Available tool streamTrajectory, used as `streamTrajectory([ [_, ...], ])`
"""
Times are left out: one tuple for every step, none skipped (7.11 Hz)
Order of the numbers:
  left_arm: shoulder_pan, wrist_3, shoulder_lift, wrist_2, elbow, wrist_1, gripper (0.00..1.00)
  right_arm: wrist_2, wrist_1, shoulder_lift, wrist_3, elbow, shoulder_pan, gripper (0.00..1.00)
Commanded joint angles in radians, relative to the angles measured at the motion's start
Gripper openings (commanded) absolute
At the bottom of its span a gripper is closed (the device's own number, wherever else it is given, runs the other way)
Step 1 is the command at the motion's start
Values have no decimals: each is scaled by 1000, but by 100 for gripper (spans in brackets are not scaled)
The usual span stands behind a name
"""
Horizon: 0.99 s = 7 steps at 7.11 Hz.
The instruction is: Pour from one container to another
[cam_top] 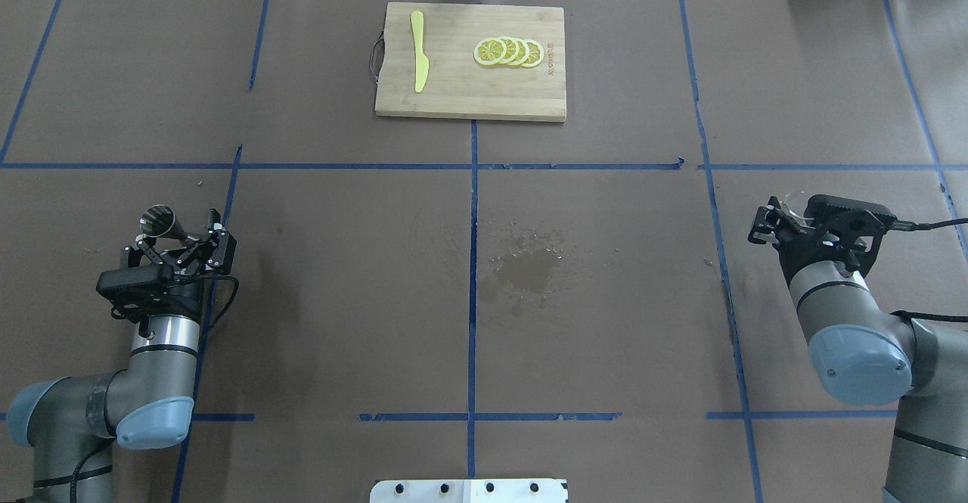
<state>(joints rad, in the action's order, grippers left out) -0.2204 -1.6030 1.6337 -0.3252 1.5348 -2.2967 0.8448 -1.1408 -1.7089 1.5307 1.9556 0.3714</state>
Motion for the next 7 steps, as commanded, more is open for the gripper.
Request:
streamTrajectory([
  [4, 2, -2, -50, 18, -1, 100, -1, 1, 0, 0, -3, -3, 0],
  [6, 5, -5, -57, 30, 0, 100, -4, 1, 0, 0, -3, -3, 0],
  [6, 5, -14, -61, 31, 0, 100, -4, 1, 0, 0, -3, -3, 0],
  [7, 9, -43, -80, 62, 0, 100, -3, 1, 2, 0, -3, -5, 0],
  [7, 11, -67, -93, 86, 9, 100, -3, 1, 2, 0, -1, -5, 0],
  [15, 11, -99, -110, 132, 23, 100, -3, 1, 2, 0, -3, -6, 0],
  [32, 11, -121, -118, 149, 23, 100, -4, 1, 3, 0, -3, -6, 0],
])
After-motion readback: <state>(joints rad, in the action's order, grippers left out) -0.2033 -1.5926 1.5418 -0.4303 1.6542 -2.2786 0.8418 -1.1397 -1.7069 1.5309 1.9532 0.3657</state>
